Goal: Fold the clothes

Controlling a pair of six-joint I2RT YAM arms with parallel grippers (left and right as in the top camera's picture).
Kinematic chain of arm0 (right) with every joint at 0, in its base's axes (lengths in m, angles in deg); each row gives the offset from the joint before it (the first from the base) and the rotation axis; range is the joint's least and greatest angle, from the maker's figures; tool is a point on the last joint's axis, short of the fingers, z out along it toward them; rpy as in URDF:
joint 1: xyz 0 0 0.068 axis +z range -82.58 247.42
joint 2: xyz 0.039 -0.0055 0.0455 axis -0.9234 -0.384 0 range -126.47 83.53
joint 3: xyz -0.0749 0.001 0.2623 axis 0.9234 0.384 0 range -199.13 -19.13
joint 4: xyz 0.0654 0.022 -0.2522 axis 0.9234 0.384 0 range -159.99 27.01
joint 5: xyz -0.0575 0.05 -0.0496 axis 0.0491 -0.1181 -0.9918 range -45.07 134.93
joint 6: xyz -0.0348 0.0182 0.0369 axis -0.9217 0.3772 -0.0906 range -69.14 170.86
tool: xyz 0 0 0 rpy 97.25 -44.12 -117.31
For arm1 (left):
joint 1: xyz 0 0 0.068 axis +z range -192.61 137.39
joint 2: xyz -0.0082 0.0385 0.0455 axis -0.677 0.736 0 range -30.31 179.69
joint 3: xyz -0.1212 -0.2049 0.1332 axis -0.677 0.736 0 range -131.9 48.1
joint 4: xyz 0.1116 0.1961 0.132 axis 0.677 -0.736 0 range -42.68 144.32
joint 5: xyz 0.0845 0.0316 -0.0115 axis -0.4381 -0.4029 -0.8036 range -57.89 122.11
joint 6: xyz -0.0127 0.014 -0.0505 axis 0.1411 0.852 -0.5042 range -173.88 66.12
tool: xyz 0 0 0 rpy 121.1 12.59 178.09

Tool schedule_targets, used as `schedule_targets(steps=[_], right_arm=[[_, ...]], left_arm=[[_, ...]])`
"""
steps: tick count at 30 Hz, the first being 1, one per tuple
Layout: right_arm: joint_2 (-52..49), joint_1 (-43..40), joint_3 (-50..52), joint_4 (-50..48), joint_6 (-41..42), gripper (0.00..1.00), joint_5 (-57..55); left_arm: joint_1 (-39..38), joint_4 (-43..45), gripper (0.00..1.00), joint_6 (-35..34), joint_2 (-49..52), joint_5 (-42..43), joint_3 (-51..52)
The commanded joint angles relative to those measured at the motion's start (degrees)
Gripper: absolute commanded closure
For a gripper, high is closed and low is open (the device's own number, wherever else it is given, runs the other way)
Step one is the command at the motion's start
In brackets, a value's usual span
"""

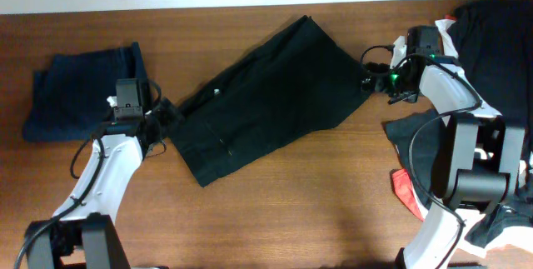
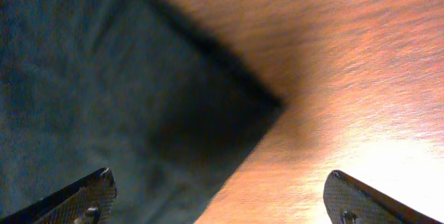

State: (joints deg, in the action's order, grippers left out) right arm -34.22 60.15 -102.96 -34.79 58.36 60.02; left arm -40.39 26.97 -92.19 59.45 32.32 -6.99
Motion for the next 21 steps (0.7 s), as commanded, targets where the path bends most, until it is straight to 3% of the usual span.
schedule_targets(steps=[1, 6, 10, 12, 14, 15, 18, 21], right_arm=[[-1.07, 1.57, -0.33, 0.35, -0.24, 0.01, 6.54], [-3.56, 4.72, -0.33, -2.73, -0.20, 0.00, 7.17], [-5.95, 6.27, -0.33, -2.80, 0.48, 0.12, 0.26], [-6.80, 6.47, -0.33, -1.77, 0.48, 0.38, -2.08], [-6.84, 6.45, -0.33, -0.37, 1.81, 0.91, -2.25], [-6.75, 6.45, -0.35, 0.72, 2.45, 0.96, -2.25], [-5.81, 6.14, -0.39, 5.60, 3.74, 0.96, -2.80], [-4.00, 4.70, -0.39, 15.91, 13.07, 0.96, -10.21]], left_arm=[[-0.55, -6.14, 0.16, 2.01, -0.59, 3.63, -0.35], [-0.83, -12.57, 0.14, 1.99, -0.57, 3.67, -0.24], [-0.83, -14.45, 0.13, 2.01, -0.57, 3.98, -0.24], [-0.98, -14.51, 0.07, 2.43, -0.57, 4.81, -0.24], [-1.66, -14.43, 0.05, 3.61, -0.57, 5.01, -0.24], [-2.14, -14.34, 0.04, 4.50, -0.57, 5.05, -0.24], [-3.78, -14.29, 0.04, 7.13, -0.57, 5.16, -0.24], [-4.92, -14.27, 0.04, 8.46, -0.57, 5.16, -0.24]])
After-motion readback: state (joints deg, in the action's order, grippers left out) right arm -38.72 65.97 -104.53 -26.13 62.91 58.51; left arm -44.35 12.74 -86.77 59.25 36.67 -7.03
